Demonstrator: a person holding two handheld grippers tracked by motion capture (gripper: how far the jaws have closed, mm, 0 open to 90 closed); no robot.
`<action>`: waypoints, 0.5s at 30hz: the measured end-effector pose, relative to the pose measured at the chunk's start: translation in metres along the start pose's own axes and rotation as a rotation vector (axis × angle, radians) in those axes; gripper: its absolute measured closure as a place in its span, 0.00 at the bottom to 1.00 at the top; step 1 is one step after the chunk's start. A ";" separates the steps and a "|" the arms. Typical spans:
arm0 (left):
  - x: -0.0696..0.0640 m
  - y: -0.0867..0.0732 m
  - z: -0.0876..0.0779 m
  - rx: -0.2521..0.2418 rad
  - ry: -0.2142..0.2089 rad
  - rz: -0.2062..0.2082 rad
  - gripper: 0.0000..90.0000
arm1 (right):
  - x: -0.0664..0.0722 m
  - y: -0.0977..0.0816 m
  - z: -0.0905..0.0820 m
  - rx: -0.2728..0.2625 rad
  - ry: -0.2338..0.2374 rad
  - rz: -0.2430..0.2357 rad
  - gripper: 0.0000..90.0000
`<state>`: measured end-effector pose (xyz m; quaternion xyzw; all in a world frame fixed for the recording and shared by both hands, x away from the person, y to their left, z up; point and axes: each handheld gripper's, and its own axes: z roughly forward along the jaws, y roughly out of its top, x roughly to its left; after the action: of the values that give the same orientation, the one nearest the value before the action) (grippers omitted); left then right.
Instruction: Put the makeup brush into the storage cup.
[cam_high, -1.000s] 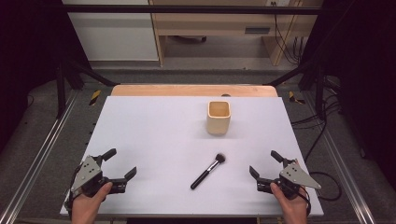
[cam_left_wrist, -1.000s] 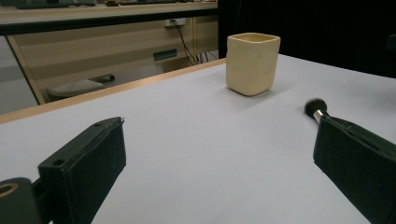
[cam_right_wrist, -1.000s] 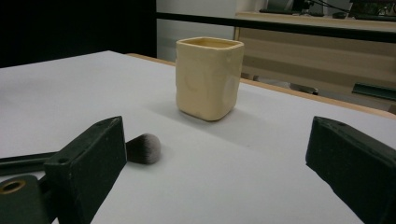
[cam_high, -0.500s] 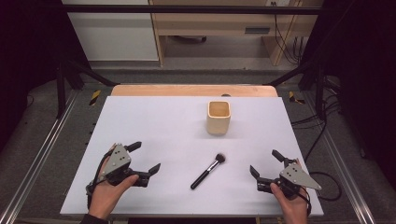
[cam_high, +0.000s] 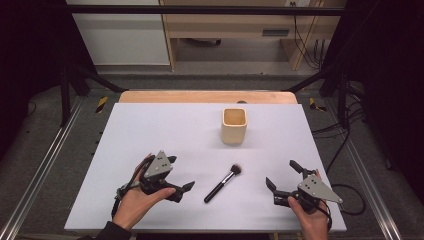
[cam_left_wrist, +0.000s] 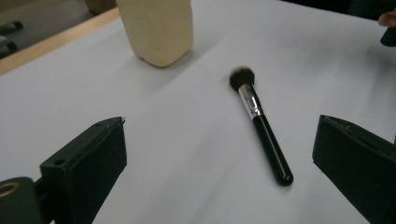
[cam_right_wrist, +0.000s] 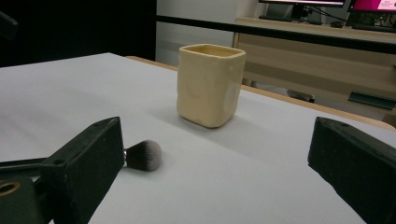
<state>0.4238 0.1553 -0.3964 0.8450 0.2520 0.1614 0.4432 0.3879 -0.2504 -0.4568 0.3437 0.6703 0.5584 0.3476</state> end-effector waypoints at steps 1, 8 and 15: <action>-0.003 0.004 0.003 0.022 -0.010 0.015 0.03 | 0.000 0.000 0.000 -0.001 0.000 0.000 0.04; -0.016 0.022 0.027 0.080 -0.041 0.027 0.03 | 0.001 0.001 0.000 0.000 0.007 0.000 0.04; -0.024 0.030 0.047 0.129 -0.082 0.038 0.03 | 0.003 0.000 0.000 0.002 0.010 0.001 0.04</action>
<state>0.4362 0.0959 -0.3982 0.8824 0.2273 0.1187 0.3946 0.3869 -0.2480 -0.4570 0.3415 0.6724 0.5597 0.3435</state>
